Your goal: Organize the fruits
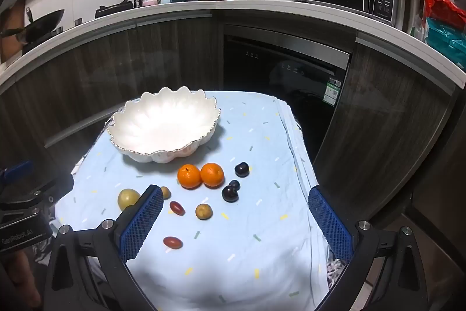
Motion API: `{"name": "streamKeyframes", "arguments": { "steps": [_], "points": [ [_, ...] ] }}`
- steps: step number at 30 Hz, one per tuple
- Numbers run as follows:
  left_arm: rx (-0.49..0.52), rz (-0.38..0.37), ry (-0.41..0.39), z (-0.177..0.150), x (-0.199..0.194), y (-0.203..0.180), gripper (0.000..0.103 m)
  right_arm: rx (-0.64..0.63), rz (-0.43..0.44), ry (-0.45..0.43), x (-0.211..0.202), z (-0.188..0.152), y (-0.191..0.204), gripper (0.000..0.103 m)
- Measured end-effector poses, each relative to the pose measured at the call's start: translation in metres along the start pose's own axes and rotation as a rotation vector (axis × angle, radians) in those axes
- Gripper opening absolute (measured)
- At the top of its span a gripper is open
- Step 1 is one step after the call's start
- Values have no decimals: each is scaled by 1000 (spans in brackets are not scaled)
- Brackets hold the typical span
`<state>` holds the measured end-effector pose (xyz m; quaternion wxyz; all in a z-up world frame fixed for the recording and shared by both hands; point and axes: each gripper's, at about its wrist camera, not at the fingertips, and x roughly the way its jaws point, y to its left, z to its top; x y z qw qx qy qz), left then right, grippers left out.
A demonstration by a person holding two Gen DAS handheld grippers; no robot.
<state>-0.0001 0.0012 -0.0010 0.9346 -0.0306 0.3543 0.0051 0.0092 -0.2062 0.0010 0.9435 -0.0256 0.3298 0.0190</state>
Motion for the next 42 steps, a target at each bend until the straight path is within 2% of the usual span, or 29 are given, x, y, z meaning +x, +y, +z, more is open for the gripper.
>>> {"name": "streamKeyframes", "arguments": {
  "steps": [7, 42],
  "points": [
    [5, 18, -2, -3, -3, -1, 103, -2, -3, 1, 0, 0, 0, 102],
    [8, 8, 3, -2, 2, -3, 103, 1, 0, -1, -1, 0, 0, 102]
  ]
}}
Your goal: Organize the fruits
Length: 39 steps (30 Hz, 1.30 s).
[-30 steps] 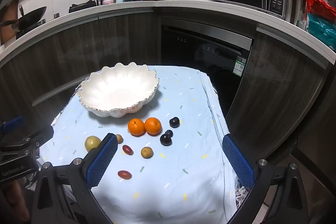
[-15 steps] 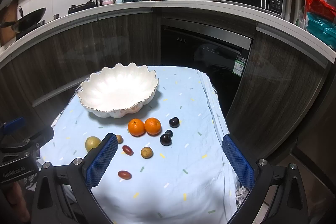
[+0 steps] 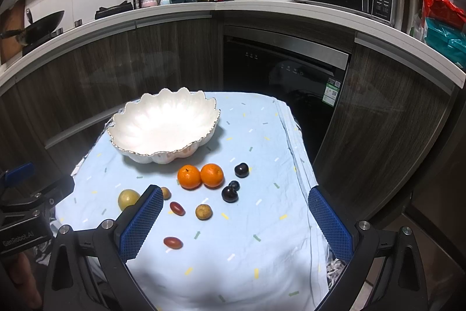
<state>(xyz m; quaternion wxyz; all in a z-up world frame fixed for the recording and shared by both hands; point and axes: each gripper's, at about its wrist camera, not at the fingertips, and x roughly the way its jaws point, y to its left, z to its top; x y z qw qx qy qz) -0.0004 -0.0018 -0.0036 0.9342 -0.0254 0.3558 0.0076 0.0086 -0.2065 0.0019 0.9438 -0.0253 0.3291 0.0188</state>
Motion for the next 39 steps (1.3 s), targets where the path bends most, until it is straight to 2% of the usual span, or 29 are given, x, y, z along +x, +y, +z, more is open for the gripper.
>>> {"name": "streamKeyframes", "arguments": {
  "steps": [39],
  "points": [
    [3, 2, 7, -3, 0, -3, 103, 3, 0, -1, 0, 1, -1, 102]
  ]
}}
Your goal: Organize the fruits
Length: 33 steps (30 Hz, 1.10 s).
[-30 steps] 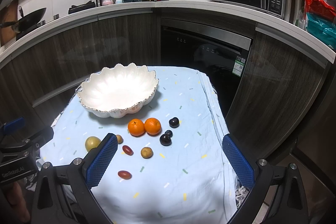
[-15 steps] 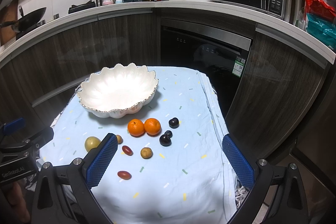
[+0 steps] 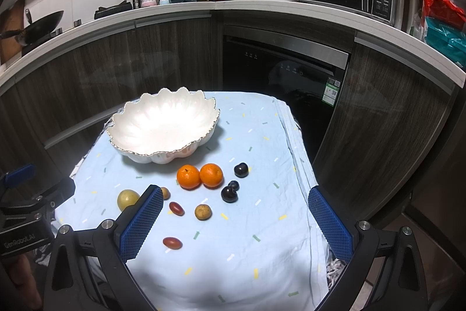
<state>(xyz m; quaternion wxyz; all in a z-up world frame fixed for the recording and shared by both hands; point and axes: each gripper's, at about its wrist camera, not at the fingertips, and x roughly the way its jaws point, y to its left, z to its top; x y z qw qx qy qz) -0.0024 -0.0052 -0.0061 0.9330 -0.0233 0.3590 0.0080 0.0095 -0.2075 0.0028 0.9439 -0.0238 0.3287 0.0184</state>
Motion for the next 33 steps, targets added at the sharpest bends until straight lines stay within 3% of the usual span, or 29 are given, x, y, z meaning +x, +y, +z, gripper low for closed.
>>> {"name": "streamKeyframes", "arguments": {
  "steps": [33],
  "points": [
    [76, 5, 36, 7, 24, -1, 103, -7, 34, 49, 34, -3, 9, 102]
  ]
}}
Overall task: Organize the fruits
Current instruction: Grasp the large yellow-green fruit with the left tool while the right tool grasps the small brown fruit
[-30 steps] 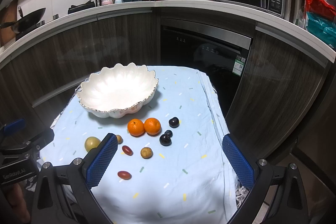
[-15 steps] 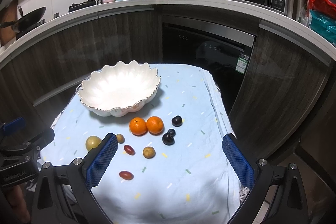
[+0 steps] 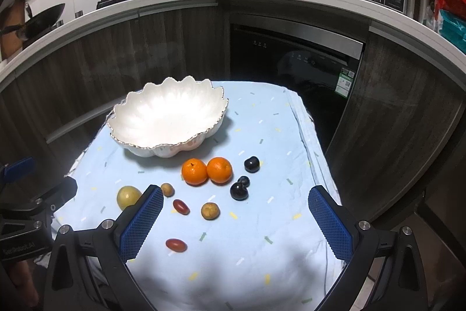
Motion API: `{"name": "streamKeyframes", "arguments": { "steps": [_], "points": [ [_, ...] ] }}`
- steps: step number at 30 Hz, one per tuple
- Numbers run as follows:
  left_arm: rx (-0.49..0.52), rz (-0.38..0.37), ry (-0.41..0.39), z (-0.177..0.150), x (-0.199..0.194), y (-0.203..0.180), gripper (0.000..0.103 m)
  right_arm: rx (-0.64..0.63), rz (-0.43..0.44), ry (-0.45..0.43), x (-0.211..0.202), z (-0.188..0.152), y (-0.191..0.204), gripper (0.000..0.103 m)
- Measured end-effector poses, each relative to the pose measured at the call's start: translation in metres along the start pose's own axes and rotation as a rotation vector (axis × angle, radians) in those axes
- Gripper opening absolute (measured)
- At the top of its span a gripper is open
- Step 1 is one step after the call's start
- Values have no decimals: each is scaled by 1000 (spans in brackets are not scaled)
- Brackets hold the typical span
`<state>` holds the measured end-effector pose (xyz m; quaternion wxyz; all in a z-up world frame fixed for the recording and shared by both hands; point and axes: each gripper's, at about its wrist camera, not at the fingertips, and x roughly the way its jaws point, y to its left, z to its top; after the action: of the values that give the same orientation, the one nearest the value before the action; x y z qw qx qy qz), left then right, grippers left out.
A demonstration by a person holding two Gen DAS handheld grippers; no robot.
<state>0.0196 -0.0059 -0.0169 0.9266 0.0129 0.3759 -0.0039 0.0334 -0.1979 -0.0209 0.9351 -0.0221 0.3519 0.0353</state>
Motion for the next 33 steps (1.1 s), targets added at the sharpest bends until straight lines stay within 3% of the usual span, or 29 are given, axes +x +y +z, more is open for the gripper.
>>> {"name": "streamKeyframes", "arguments": {
  "steps": [27, 33],
  "points": [
    [38, -28, 69, -12, 75, -6, 102, -68, 25, 41, 60, -6, 15, 101],
    [40, -36, 83, -18, 91, -9, 102, -80, 47, 73, 78, -11, 16, 86]
  ]
}}
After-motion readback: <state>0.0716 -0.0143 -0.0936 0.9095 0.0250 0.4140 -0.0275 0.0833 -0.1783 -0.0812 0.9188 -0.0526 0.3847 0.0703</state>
